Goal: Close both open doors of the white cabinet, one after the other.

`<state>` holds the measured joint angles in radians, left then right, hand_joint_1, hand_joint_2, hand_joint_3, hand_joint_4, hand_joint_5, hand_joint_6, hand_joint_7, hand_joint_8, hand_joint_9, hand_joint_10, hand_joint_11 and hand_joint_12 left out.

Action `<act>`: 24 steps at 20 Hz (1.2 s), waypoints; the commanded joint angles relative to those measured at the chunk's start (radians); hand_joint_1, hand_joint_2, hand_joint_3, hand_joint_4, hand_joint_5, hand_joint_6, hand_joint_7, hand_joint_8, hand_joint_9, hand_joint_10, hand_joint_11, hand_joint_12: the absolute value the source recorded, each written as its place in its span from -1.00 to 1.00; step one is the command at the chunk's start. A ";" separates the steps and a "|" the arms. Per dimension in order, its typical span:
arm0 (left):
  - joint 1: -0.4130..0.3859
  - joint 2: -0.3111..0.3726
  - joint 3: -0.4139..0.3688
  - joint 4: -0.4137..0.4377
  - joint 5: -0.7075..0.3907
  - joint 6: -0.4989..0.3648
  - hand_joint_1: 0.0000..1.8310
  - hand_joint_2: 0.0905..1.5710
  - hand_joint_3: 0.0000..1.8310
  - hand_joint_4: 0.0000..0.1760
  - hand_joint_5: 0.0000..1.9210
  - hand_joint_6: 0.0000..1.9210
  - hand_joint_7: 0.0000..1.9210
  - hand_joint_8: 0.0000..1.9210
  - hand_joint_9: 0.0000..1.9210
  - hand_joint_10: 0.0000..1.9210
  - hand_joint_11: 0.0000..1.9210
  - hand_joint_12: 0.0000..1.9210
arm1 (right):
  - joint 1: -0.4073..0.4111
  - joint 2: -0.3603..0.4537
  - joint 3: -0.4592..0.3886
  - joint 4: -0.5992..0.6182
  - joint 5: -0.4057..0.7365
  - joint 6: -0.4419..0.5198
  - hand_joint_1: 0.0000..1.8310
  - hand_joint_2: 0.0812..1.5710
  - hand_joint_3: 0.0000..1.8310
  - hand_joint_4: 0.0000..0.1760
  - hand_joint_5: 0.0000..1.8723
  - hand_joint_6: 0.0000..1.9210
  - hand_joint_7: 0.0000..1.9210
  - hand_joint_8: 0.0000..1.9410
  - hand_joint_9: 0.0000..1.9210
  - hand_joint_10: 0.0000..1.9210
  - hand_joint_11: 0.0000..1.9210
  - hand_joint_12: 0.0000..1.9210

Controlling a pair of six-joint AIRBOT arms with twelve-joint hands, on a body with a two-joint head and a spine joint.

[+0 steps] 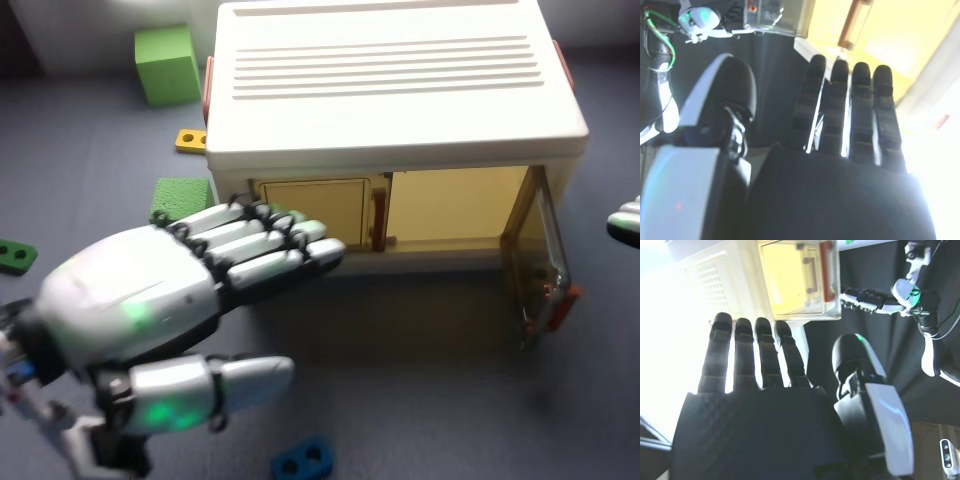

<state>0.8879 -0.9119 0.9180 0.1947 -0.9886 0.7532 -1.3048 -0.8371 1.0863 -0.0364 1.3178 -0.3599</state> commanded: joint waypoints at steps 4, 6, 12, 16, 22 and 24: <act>0.071 0.064 -0.045 -0.039 -0.174 -0.008 -1.00 0.79 -1.00 -1.00 -0.84 -1.00 -0.88 -1.00 -0.88 -1.00 -1.00 -0.41 | 0.027 0.008 -0.010 -0.019 0.115 0.015 -1.00 0.86 -0.98 -1.00 -0.95 -1.00 -0.99 -1.00 -1.00 -1.00 -0.97 -1.00; 0.107 0.084 -0.055 -0.075 -0.185 0.002 -1.00 0.81 -0.99 -1.00 -0.87 -1.00 -0.91 -1.00 -0.89 -0.99 -1.00 -0.33 | 0.036 0.008 -0.012 -0.035 0.109 0.015 -1.00 0.88 -0.98 -1.00 -0.95 -1.00 -0.99 -1.00 -1.00 -1.00 -1.00 -1.00; 0.191 0.130 -0.081 -0.233 -0.256 0.087 -1.00 0.88 -1.00 -1.00 -0.95 -1.00 -0.93 -1.00 -0.93 -1.00 -1.00 -0.71 | 0.093 -0.005 -0.002 -0.085 0.066 0.015 -1.00 0.88 -0.99 -1.00 -0.96 -1.00 -0.98 -0.99 -1.00 -1.00 -1.00 -1.00; 0.244 0.145 -0.095 -0.321 -0.326 0.126 -1.00 0.84 -1.00 -1.00 -0.96 -1.00 -0.94 -1.00 -0.92 -1.00 -1.00 -0.59 | 0.118 -0.021 0.006 -0.107 0.050 0.015 -1.00 0.89 -0.99 -1.00 -0.98 -1.00 -1.00 -1.00 -1.00 -1.00 -1.00 -1.00; 0.325 0.166 -0.115 -0.395 -0.416 0.141 -1.00 0.78 -1.00 -1.00 -0.95 -1.00 -0.93 -1.00 -0.90 -1.00 -1.00 -0.58 | 0.192 -0.051 0.027 -0.179 -0.004 0.034 -1.00 0.90 -0.99 -1.00 -1.00 -1.00 -1.00 -1.00 -1.00 -1.00 -1.00 -1.00; 0.340 0.166 -0.117 -0.405 -0.427 0.142 -1.00 0.77 -1.00 -1.00 -0.96 -1.00 -0.93 -1.00 -0.91 -1.00 -1.00 -0.58 | 0.203 -0.066 0.039 -0.190 -0.010 0.046 -1.00 0.90 -0.99 -1.00 -1.00 -1.00 -1.00 -1.00 -1.00 -1.00 -1.00 -1.00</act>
<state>1.2324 -0.7517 0.8017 -0.2096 -1.2850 0.8970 -1.1118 -0.9058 1.1229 -0.2523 1.1961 -0.3218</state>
